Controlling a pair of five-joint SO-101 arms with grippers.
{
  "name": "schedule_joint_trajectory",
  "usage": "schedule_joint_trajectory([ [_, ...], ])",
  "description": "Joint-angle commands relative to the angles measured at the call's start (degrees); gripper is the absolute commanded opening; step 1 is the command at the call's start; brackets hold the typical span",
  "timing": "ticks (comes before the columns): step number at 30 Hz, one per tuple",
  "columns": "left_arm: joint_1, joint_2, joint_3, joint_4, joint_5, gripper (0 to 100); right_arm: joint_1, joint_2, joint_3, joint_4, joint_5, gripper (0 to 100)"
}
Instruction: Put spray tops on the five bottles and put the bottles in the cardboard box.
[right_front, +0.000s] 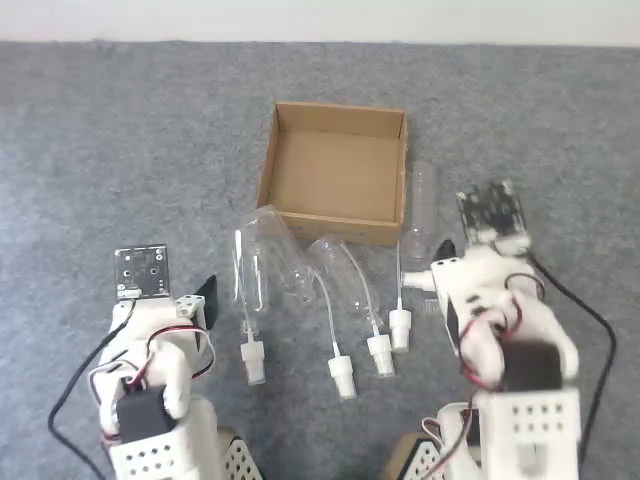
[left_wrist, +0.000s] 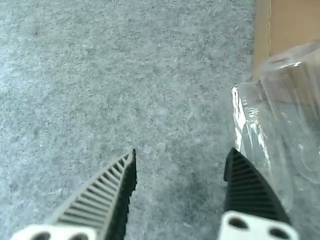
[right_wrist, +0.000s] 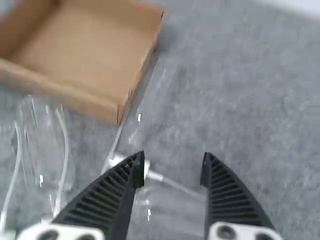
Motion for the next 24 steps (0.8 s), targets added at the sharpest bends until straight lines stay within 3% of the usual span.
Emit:
schedule_joint_trajectory([
  [1, -0.18, -1.14, -3.56, 0.00, 0.44, 27, -0.48, 8.31, -6.24, 3.74, 4.04, 22.1],
  [5, -0.09, -1.14, -2.77, -1.14, 0.35, 27, -0.48, 14.55, -9.23, 8.22, 8.00, 27.6],
  [24, -0.09, -1.14, -2.15, -1.58, 0.35, 27, -0.31, 29.23, -7.91, 10.77, 35.52, 27.8],
])
